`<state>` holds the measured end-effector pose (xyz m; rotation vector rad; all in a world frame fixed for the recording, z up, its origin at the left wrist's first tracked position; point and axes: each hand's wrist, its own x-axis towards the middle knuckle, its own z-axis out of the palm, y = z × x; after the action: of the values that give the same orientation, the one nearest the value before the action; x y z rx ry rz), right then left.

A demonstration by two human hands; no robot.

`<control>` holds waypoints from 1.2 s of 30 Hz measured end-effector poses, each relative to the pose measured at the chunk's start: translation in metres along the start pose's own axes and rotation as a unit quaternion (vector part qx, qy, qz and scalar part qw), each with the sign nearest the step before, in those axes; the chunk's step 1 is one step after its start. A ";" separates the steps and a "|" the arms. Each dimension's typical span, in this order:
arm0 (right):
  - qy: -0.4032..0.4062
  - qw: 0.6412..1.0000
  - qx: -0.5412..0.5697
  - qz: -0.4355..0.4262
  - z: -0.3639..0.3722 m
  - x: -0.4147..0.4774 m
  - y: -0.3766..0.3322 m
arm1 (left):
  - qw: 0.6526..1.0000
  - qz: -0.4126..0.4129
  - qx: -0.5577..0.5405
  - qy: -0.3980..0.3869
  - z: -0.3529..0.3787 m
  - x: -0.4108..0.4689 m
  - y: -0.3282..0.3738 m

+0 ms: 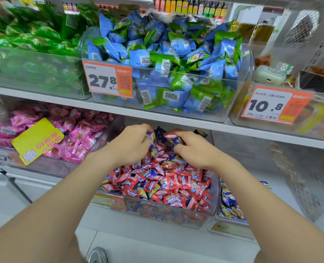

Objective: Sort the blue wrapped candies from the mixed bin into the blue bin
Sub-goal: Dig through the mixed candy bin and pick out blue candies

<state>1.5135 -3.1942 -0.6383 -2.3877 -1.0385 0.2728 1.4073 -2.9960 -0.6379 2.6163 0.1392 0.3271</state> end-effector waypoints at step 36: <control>0.069 0.990 -0.125 0.006 -0.012 -0.035 0.011 | 0.988 0.054 0.142 0.013 0.029 0.005 0.032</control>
<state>1.5004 -3.2303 -0.6347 -2.5933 -1.0454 -0.0211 1.4209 -3.0367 -0.6458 2.9090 0.0542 0.4046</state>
